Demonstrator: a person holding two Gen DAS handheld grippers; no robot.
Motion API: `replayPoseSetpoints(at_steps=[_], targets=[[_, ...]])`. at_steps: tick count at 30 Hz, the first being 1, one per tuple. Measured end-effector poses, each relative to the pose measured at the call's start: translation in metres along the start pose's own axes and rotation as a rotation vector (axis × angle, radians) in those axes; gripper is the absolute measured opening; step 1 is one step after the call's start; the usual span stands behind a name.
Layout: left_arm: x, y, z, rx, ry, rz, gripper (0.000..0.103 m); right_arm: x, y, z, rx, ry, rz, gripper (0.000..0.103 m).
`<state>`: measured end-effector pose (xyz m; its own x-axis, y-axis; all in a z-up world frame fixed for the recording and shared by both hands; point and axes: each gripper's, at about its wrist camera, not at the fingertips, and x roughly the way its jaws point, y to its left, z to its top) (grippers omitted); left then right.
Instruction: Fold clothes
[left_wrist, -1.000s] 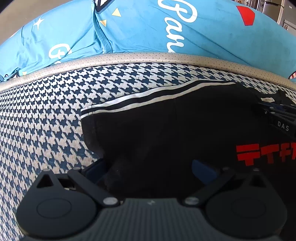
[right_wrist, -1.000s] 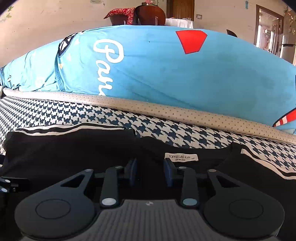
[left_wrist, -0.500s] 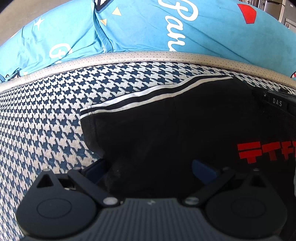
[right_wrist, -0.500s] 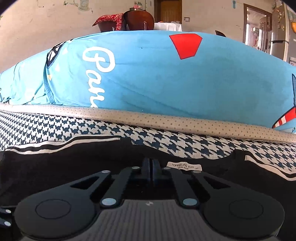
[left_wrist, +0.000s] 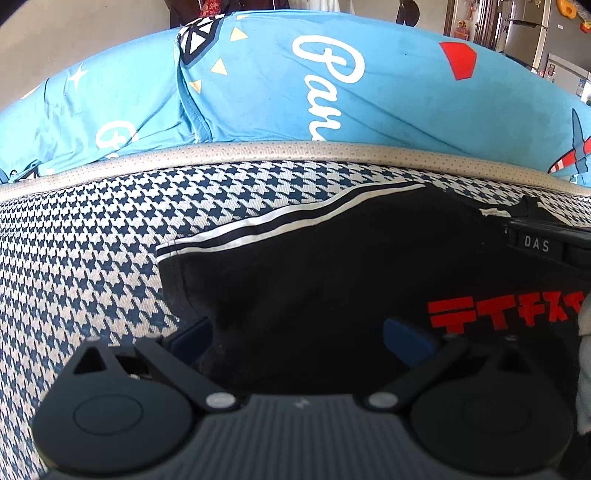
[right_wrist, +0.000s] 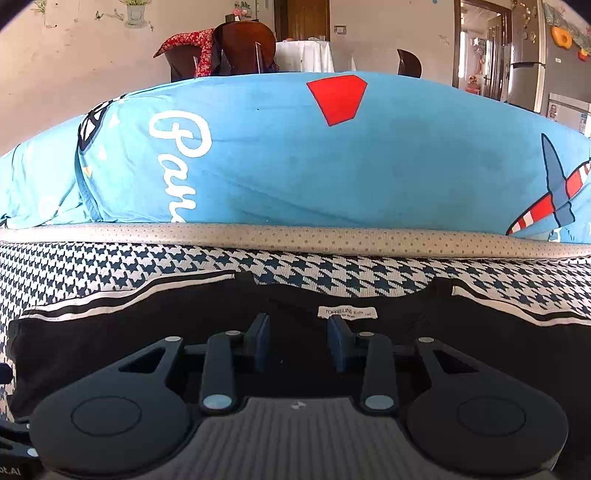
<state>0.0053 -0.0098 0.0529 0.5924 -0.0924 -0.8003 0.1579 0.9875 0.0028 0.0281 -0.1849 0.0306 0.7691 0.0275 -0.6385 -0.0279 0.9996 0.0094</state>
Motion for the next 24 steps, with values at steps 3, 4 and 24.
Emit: replayPoseSetpoints(at_steps=[3,4,24], targets=[[-0.010,-0.007,-0.003,0.022,-0.025,-0.001,0.103,-0.013,-0.003,-0.002,0.028,0.008,0.005,0.035],[-0.013,-0.009,-0.004,0.029,-0.033,-0.001,0.103,-0.018,-0.004,-0.002,0.038,0.010,0.008,0.037],[-0.061,-0.031,-0.016,0.070,-0.087,-0.004,0.103,-0.092,-0.023,-0.030,0.149,0.026,-0.005,0.047]])
